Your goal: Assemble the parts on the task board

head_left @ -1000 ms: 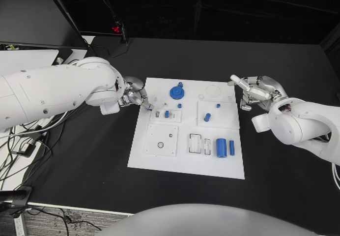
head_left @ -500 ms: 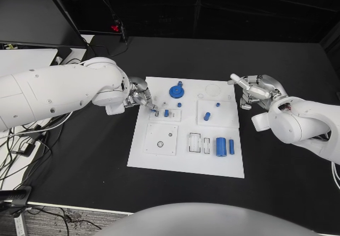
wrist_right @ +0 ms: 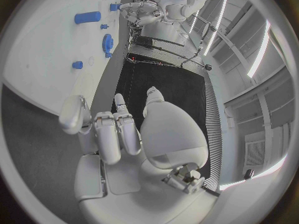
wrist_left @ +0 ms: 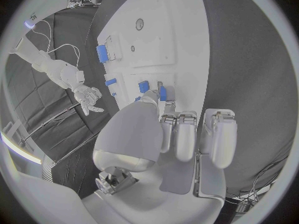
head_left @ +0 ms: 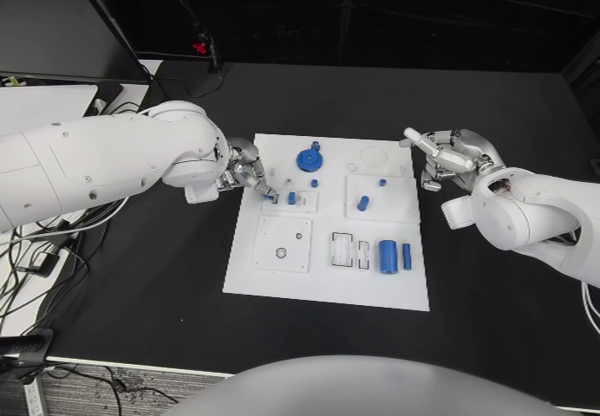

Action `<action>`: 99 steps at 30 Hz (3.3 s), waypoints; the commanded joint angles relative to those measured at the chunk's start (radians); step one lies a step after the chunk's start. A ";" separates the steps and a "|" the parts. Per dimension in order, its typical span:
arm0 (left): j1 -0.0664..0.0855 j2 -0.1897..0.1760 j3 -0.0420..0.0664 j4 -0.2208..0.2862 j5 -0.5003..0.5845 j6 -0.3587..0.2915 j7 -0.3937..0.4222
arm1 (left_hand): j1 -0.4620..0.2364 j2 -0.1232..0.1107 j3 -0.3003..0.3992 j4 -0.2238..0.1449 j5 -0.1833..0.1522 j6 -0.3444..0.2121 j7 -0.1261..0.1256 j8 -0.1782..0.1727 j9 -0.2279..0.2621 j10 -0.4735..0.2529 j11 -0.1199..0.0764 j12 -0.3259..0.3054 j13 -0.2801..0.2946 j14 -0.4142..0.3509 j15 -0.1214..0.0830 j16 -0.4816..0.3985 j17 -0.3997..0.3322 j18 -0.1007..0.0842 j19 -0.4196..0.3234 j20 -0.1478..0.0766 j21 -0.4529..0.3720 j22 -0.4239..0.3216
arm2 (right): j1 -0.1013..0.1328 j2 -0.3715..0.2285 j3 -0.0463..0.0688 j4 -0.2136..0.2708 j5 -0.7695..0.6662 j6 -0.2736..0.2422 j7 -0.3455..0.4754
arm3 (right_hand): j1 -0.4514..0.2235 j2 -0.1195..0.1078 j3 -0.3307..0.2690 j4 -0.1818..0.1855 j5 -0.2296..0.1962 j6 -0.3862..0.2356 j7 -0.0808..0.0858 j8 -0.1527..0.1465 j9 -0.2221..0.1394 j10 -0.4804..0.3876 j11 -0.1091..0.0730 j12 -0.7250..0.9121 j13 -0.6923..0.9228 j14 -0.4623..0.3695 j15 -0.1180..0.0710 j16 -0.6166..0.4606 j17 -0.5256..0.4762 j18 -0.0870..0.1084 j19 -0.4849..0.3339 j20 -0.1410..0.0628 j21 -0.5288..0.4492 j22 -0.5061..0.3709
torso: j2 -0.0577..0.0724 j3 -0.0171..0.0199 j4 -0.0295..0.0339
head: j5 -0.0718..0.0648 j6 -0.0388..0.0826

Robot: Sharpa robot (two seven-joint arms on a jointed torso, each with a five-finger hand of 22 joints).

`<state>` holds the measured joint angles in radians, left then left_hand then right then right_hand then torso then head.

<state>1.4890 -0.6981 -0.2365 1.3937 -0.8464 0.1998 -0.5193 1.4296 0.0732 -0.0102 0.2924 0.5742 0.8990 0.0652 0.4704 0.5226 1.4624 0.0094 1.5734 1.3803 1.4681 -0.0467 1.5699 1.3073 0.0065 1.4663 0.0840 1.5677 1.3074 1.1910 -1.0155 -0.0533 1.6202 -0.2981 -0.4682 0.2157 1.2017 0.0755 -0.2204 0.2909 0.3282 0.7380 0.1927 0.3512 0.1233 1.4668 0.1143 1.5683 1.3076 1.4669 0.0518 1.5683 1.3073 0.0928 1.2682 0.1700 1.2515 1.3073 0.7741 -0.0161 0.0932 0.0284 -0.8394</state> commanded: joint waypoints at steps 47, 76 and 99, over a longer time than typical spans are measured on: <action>-0.006 0.029 0.000 -0.013 0.006 0.048 -0.039 | 0.101 0.097 0.018 0.001 0.006 0.001 0.007 -0.008 -0.003 0.108 0.002 -0.003 0.191 0.103 0.000 0.001 0.263 -0.006 0.104 0.008 0.003 0.263 | 0.001 -0.001 0.000 0.004 0.002 0.005 0.009 | 0.001 0.004 -0.008 -0.001 0.006 -0.009 0.004 0.004 0.001 0.104 0.008 0.003 0.263 0.104 0.009 0.002 0.263 0.010 -0.009 0.000 -0.003 0.049 | 0.000 -0.0004 0.0002 | -0.004 -0.016; -0.007 0.033 0.000 -0.018 0.006 0.048 -0.060 | 0.075 0.096 0.034 0.002 0.002 -0.005 0.013 -0.015 -0.007 0.108 0.008 -0.003 0.191 0.103 0.006 0.001 0.263 -0.006 0.104 0.010 0.003 0.263 | 0.001 0.000 0.000 0.005 0.002 0.007 0.010 | 0.001 0.004 -0.009 -0.001 0.006 -0.010 0.004 0.006 0.001 0.104 0.008 0.003 0.263 0.104 0.009 0.002 0.263 0.010 -0.010 0.000 -0.004 0.049 | 0.000 -0.0005 0.0001 | -0.004 -0.020; -0.008 0.034 0.000 -0.016 0.006 0.070 -0.070 | -0.001 0.063 0.033 0.000 -0.056 -0.027 0.018 -0.021 -0.014 0.108 0.015 -0.003 0.191 0.103 0.013 0.001 0.263 -0.006 0.104 0.013 0.003 0.263 | 0.001 -0.001 0.000 0.005 0.002 0.006 0.010 | 0.001 0.004 -0.009 -0.001 0.006 -0.010 0.004 0.006 0.001 0.104 0.008 0.003 0.263 0.104 0.009 0.002 0.263 0.010 -0.010 0.000 -0.004 0.049 | 0.000 -0.0003 0.0000 | -0.006 -0.021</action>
<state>1.4888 -0.6647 -0.2295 1.3786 -0.8336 0.2421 -0.5534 1.3970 0.1058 0.0262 0.2946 0.5221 0.8805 0.0826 0.4529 0.5224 1.4646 0.0215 1.5711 1.4015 1.4659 -0.0409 1.5699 1.3073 0.0065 1.4665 0.0912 1.5677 1.3074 1.1908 -1.0163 -0.0533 1.6219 -0.2980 -0.4678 0.2164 1.2016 0.0755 -0.2257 0.2907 0.3282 0.7344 0.1963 0.3512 0.1227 1.4668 0.1144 1.5682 1.3076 1.4669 0.0518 1.5683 1.3081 0.0929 1.2647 0.1665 1.2515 1.3073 0.7740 -0.0163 0.0935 0.0227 -0.8604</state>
